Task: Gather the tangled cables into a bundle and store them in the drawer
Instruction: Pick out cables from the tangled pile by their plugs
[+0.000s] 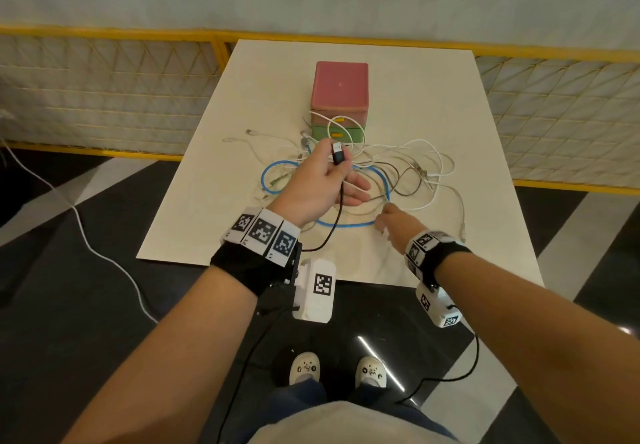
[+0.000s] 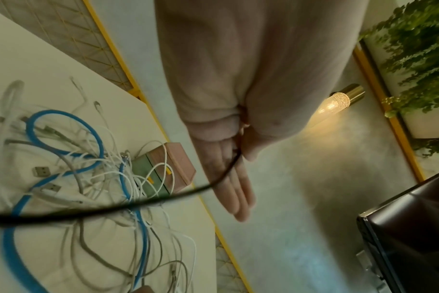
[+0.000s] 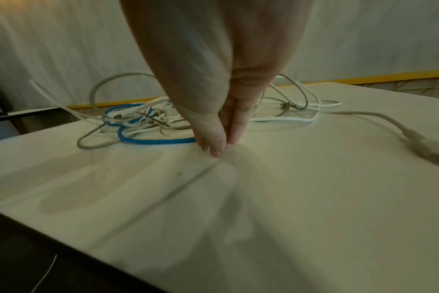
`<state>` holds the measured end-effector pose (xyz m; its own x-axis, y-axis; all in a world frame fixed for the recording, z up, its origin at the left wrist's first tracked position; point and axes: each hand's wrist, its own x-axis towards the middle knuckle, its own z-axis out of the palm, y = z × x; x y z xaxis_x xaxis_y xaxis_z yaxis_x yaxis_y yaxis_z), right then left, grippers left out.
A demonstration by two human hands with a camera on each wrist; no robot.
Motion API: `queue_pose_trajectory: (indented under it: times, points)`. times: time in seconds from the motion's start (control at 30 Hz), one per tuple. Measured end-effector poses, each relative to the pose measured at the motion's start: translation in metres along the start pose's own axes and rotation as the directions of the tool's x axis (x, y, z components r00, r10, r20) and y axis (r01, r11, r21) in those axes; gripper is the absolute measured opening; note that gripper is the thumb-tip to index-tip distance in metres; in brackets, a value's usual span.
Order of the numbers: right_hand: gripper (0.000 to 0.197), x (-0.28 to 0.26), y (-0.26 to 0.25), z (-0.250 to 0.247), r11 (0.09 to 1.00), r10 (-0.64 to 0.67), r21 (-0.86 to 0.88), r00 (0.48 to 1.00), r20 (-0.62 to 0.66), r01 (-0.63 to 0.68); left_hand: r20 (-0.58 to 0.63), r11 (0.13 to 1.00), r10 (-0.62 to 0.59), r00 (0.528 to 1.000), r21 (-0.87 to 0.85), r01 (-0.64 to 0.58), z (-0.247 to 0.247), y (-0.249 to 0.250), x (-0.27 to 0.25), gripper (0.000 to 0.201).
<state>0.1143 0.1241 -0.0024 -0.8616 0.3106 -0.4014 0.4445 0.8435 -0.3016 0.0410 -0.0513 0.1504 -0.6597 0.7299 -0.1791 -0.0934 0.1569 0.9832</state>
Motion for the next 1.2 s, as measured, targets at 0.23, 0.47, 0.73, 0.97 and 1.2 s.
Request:
queue_pose_trajectory:
  times: [0.23, 0.47, 0.73, 0.97, 1.2]
  points:
    - [0.015, 0.007, 0.011, 0.007, 0.994, -0.08, -0.073, 0.997, 0.015, 0.081, -0.103, 0.997, 0.015, 0.995, 0.071, -0.007, -0.001, -0.013, 0.007, 0.012]
    - [0.006, -0.008, -0.02, -0.036, 0.85, -0.152, 0.445, 0.94, -0.305, 0.282, -0.158, 0.998, 0.033, 0.987, 0.056, -0.025, -0.001, -0.024, 0.016, 0.031]
    - [0.02, -0.052, -0.06, -0.098, 0.286, 0.024, 0.882, 0.918, -0.397, 0.374, -0.11, 0.98, 0.137, 0.984, 0.16, -0.119, 0.014, -0.023, 0.03, 0.022]
    - [0.026, -0.059, -0.053, -0.09, 0.044, -0.068, 0.934, 0.934, -0.35, 0.353, -0.007, 0.974, 0.206, 0.978, 0.097, -0.205, 0.016, -0.004, 0.032, 0.01]
    - [0.055, -0.051, -0.049, -0.086, 0.158, -0.324, 0.944, 0.918, -0.227, 0.289, -0.173, 0.959, 0.281, 0.944, 0.093, -0.269, 0.027, 0.002, 0.034, 0.016]
